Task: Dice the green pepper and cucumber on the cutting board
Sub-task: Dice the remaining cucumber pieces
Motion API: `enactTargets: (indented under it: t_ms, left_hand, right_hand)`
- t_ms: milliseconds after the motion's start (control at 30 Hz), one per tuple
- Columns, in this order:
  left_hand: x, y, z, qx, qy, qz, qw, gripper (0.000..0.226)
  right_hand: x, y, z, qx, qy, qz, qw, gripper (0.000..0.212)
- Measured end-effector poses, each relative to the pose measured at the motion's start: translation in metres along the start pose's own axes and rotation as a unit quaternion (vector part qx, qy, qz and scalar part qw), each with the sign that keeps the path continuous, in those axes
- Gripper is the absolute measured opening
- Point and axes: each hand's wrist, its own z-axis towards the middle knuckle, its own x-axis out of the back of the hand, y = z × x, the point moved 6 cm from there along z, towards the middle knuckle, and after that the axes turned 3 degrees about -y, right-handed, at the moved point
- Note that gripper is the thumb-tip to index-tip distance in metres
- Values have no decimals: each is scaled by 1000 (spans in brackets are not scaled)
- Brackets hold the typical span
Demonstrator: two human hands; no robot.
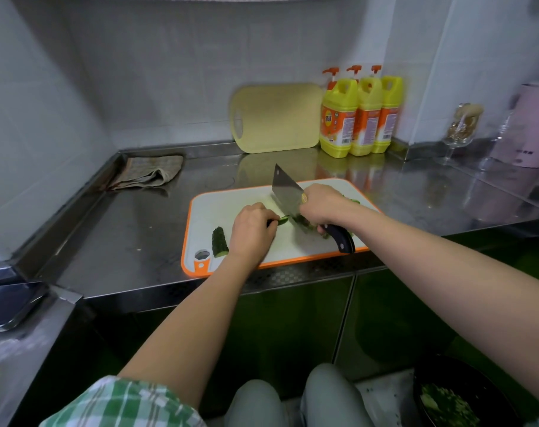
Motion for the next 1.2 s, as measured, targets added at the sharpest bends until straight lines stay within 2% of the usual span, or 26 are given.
enactTargets:
  t_ms: [200,367,567,700,867,1000,1200]
  left_hand:
    - [1,0,0,10,-4,-4,1000,19]
    - [1,-1,-1,14,-15,-3,1000,21]
    - [4,-5,-4,26,-13,-10,1000,43]
    - [8,-15,-5,72,-4,28,997,30]
    - [10,-14,-8,81,-10,-5,997,21]
    - [11,-14,-8,73,-10,-24,997,21]
    - [13,-7,-12,43,5,-4,999,21]
  right_hand:
    - [-6,-6,-3,-2,-31,-46,998,22]
    - [-17,-8,6,3,24,-42,999,19]
    - [-2,0,6,25,40,16,999,21]
    - [1,-7,-7,43,-7,-18,999,14]
    - [-8,-9,-9,19,-32,-43,998,17]
    - [-17,-9,0,3,-3,-45,999,19]
    - [-15,-7,7,14,50,13,999,16]
